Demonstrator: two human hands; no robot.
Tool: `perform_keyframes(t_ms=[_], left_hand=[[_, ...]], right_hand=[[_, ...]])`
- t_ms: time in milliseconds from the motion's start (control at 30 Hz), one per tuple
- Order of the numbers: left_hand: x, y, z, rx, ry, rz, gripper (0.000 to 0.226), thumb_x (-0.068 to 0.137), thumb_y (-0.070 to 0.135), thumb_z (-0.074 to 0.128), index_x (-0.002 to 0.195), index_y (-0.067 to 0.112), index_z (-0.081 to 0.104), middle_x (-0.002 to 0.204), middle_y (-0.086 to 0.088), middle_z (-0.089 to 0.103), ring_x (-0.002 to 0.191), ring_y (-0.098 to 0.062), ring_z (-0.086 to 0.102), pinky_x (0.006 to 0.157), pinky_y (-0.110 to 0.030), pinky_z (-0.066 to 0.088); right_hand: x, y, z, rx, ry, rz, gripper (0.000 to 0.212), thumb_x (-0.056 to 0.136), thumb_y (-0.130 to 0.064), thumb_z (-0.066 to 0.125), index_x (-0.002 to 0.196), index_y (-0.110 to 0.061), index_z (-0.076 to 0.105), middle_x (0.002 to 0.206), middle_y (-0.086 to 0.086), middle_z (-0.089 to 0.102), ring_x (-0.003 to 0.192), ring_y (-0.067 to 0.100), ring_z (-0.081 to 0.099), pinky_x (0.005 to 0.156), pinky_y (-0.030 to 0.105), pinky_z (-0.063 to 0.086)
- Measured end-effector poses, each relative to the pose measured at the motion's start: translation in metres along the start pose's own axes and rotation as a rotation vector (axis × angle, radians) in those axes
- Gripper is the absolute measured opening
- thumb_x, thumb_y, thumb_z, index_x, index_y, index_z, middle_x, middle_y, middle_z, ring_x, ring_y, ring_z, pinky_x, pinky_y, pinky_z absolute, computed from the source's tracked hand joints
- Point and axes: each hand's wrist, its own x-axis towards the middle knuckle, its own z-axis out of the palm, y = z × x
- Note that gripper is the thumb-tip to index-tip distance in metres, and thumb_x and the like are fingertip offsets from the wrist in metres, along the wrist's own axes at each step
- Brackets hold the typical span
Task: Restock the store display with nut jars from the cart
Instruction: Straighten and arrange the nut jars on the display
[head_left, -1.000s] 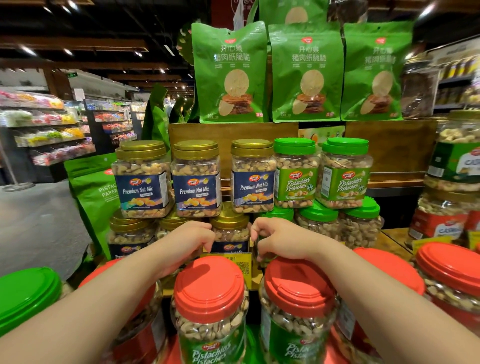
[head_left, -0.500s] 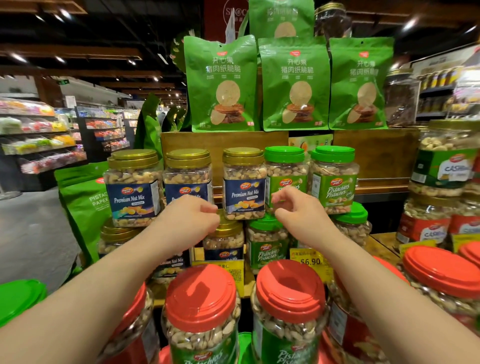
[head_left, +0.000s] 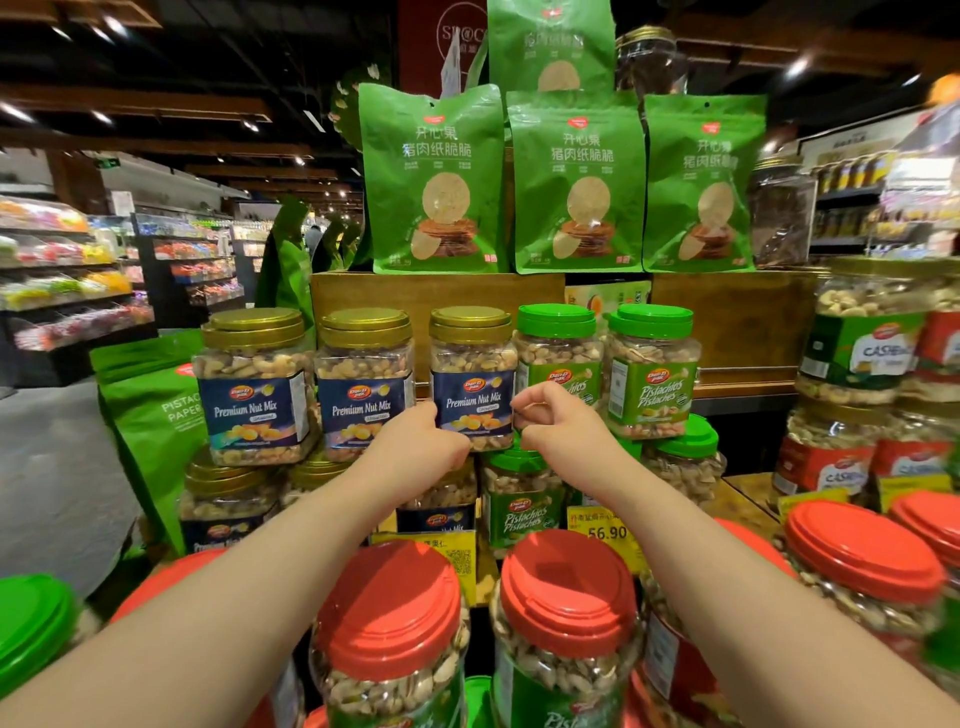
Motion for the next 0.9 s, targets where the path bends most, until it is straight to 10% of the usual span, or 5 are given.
perform_keyframes(t_ms=[367,500,633,700,900], left_hand=[[-0.016,-0.006,-0.014,0.040,-0.061,0.060,0.021,0.084,0.017,0.061,0.103,0.011,0.054,0.088,-0.008,0.061,0.066,-0.020,0.052,0.057,-0.030,0.038],[-0.038,-0.007,-0.007,0.183,-0.128,0.149,0.057,0.092,0.024,0.059,0.146,0.014,0.046,0.104,-0.008,0.067,0.073,-0.016,0.057,0.056,-0.027,0.041],[-0.053,0.004,0.004,0.280,-0.183,0.251,0.016,0.087,0.027,0.060,0.099,0.016,0.059,0.097,0.001,0.063,0.093,-0.023,0.063,0.075,-0.032,0.048],[-0.045,0.007,0.012,0.185,-0.215,0.185,0.024,0.070,0.034,0.058,0.079,0.012,0.058,0.077,0.000,0.054,0.073,-0.022,0.054,0.063,-0.033,0.039],[-0.017,0.006,0.041,-0.046,-0.242,0.012,0.023,0.051,0.025,0.060,0.070,0.012,0.056,0.077,-0.006,0.046,0.067,-0.022,0.036,0.062,-0.037,0.028]], right_hand=[[-0.030,-0.014,-0.013,-0.013,0.095,0.109,0.035,0.079,-0.012,0.059,0.104,-0.038,0.057,0.128,0.000,0.064,0.116,0.024,0.066,0.095,0.051,0.056],[-0.043,0.001,-0.031,-0.067,0.182,0.180,0.033,0.082,-0.008,0.060,0.099,-0.036,0.057,0.121,0.000,0.068,0.094,0.023,0.068,0.074,0.043,0.056],[-0.039,0.021,-0.042,-0.141,0.144,0.243,0.026,0.086,-0.003,0.060,0.094,-0.028,0.061,0.113,0.002,0.067,0.085,0.021,0.066,0.081,0.043,0.057],[-0.034,0.030,-0.044,-0.139,0.109,0.250,0.025,0.087,-0.002,0.060,0.094,-0.026,0.061,0.108,0.001,0.066,0.082,0.020,0.064,0.077,0.040,0.056],[-0.017,0.051,-0.043,-0.110,-0.027,0.248,0.025,0.087,0.001,0.064,0.095,-0.023,0.062,0.091,0.001,0.063,0.076,0.021,0.057,0.071,0.034,0.047]])
